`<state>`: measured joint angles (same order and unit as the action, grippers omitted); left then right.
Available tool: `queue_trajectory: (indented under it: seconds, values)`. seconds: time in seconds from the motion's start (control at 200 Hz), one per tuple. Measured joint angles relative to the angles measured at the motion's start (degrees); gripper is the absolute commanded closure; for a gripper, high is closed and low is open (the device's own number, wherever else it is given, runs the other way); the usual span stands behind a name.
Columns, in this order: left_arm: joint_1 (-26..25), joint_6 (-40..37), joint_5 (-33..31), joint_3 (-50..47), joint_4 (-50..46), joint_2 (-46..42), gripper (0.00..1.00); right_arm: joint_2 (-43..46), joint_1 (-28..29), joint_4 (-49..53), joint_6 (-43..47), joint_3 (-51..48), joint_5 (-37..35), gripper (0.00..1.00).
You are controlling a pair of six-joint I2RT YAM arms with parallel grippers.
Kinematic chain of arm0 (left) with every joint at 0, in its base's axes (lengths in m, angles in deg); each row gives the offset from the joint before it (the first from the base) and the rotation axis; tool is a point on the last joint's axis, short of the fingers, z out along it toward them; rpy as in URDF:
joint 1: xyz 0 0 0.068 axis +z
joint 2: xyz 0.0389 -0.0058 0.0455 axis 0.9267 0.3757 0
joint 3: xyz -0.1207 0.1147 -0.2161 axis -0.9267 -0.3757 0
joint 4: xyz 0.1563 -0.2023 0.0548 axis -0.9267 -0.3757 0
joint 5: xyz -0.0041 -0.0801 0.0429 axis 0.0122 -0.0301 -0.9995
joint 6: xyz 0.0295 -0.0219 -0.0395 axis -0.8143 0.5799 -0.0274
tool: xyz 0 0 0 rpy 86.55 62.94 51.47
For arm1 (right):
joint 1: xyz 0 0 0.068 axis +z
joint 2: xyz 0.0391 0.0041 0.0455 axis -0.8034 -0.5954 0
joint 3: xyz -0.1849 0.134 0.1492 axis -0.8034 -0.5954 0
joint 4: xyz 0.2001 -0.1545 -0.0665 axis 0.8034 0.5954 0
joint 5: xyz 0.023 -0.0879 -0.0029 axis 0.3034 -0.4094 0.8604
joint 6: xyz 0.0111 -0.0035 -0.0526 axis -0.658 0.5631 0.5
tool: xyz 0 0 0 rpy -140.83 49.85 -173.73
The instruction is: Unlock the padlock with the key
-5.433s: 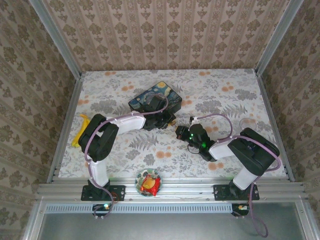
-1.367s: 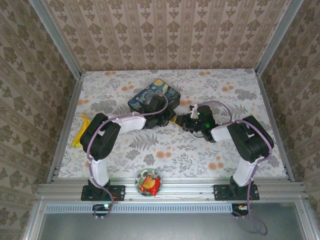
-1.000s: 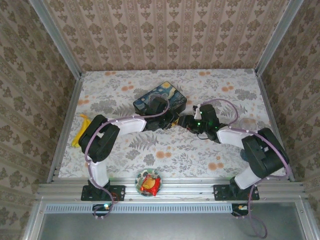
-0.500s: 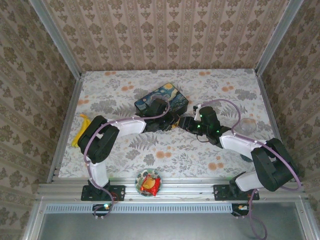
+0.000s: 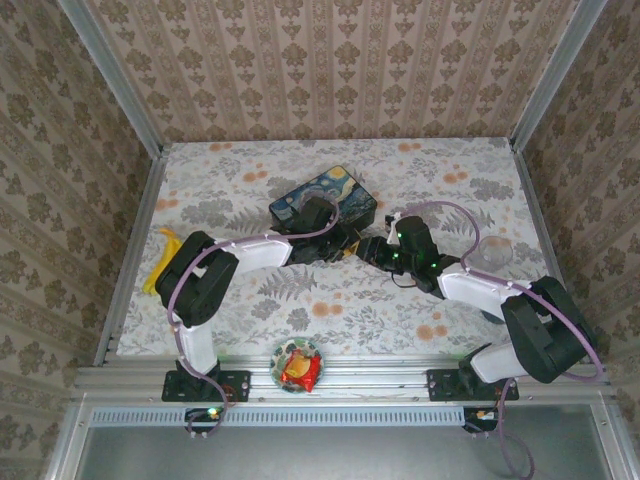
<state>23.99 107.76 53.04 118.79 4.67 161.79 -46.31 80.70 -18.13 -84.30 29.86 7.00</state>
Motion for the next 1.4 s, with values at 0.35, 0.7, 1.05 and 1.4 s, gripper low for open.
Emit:
queue_trajectory:
  seconds: [0.35, 0.7, 1.05, 1.4]
  values:
    - [0.0, 0.0, 0.0, 0.0, 0.0, 0.0, 1.00, -0.4, 0.2, 0.1, -1.3, -1.2, -1.0, 0.75]
    - [0.0, 0.0, 0.0, 0.0, 0.0, 0.0, 1.00, -0.6, 0.3, -0.2, -1.5, -1.2, -2.6, 0.80]
    - [0.0, -1.0, -0.5, 0.0, 0.0, 0.1, 0.56, -3.5, 0.4, -4.1, -2.4, -1.2, -1.4, 1.00]
    - [-0.3, -2.3, 6.3, -1.9, 3.1, -0.9, 0.11, -5.7, 0.7, -5.6, -2.8, -1.2, -1.5, 1.00]
